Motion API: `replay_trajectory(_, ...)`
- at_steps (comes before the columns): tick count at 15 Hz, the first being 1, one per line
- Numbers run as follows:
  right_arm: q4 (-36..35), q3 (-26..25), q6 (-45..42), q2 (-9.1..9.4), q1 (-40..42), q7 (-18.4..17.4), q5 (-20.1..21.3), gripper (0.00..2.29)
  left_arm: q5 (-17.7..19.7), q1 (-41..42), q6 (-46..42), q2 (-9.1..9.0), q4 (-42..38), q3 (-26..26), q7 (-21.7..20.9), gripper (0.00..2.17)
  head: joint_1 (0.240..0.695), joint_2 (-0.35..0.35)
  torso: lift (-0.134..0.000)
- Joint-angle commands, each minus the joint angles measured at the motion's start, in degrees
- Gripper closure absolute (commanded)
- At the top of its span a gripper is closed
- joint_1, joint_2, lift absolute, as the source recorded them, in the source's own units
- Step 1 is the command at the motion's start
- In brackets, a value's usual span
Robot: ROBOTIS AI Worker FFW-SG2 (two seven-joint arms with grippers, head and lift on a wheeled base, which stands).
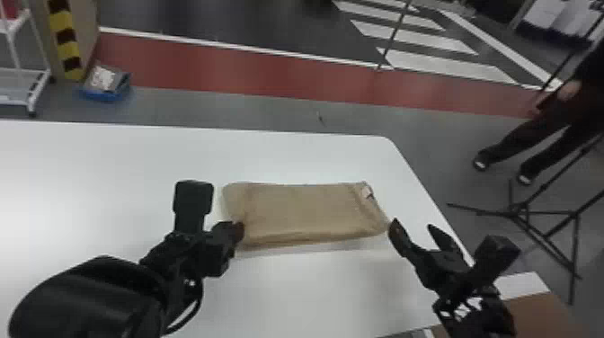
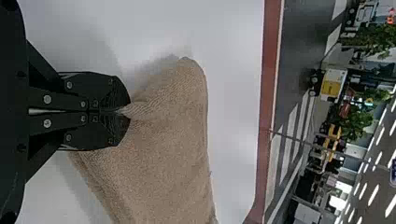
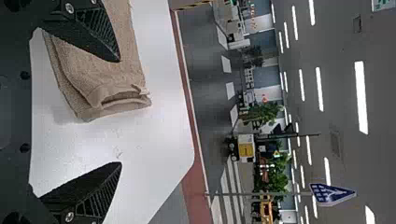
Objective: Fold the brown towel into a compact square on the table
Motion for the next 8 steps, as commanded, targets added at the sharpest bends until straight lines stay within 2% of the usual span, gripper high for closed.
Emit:
replay_trajectory(1, 0.40, 0.40, -0.10, -0.01, -0.42, 0.00, 0.06, 0.10, -0.65, 2.09, 4.07, -0.15, -4.53, 3.31, -0.46, 1.38, 0.695, -0.350, -0.118)
replay_trajectory(2, 0.40, 0.66, -0.10, 0.08, -0.42, 0.00, 0.15, 0.10, -1.00, 3.05, 5.13, -0.15, -6.55, 4.81, -0.46, 1.38, 0.695, -0.350, -0.118)
replay_trajectory(8, 0.66, 2.86, 0.43, 0.08, -1.47, -0.35, 1.29, 0.10, -0.82, 10.79, 10.05, 6.15, -17.37, 14.12, -1.25, 1.38, 0.695, -0.350, -0.118)
